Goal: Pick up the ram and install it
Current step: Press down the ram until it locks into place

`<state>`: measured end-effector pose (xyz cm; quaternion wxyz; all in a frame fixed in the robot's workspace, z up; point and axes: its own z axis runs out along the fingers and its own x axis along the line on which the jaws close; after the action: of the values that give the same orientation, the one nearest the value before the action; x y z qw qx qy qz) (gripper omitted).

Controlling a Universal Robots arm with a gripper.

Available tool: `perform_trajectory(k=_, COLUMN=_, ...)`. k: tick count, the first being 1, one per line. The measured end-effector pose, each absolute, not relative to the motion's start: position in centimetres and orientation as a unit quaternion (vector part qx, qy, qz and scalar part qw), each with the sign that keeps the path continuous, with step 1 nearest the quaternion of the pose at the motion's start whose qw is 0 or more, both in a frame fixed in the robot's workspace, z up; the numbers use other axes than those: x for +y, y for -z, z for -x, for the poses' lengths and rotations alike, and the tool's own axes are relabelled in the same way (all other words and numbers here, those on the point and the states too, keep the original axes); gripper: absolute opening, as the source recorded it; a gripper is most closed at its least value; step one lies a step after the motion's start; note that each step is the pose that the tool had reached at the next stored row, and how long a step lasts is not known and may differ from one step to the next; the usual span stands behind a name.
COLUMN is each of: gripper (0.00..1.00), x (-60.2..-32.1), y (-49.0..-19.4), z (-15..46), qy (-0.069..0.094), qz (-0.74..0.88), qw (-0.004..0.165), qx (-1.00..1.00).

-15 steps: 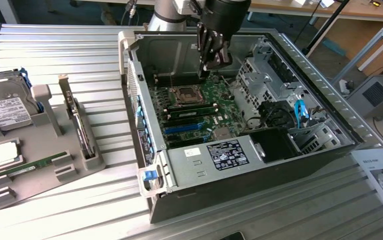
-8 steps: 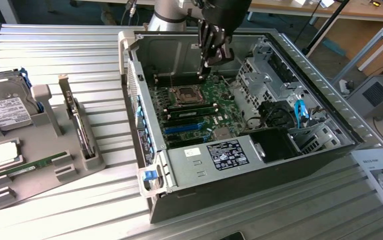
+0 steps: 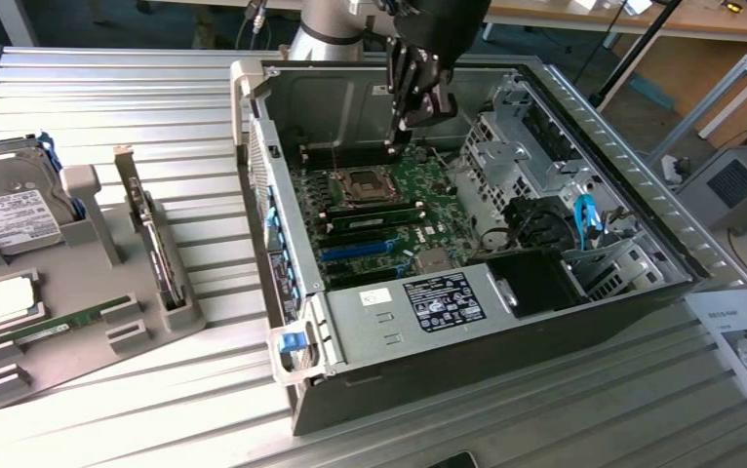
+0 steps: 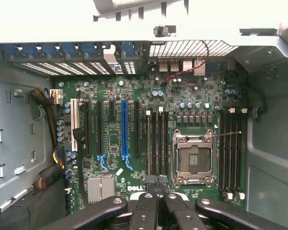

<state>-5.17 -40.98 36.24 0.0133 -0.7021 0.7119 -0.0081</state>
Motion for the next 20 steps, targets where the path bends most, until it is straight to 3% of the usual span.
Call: perform_trajectory(k=20, gripper=0.11, x=-40.98, y=-36.11, z=5.17, qy=0.01, qz=0.611, qw=0.012, qx=0.791)
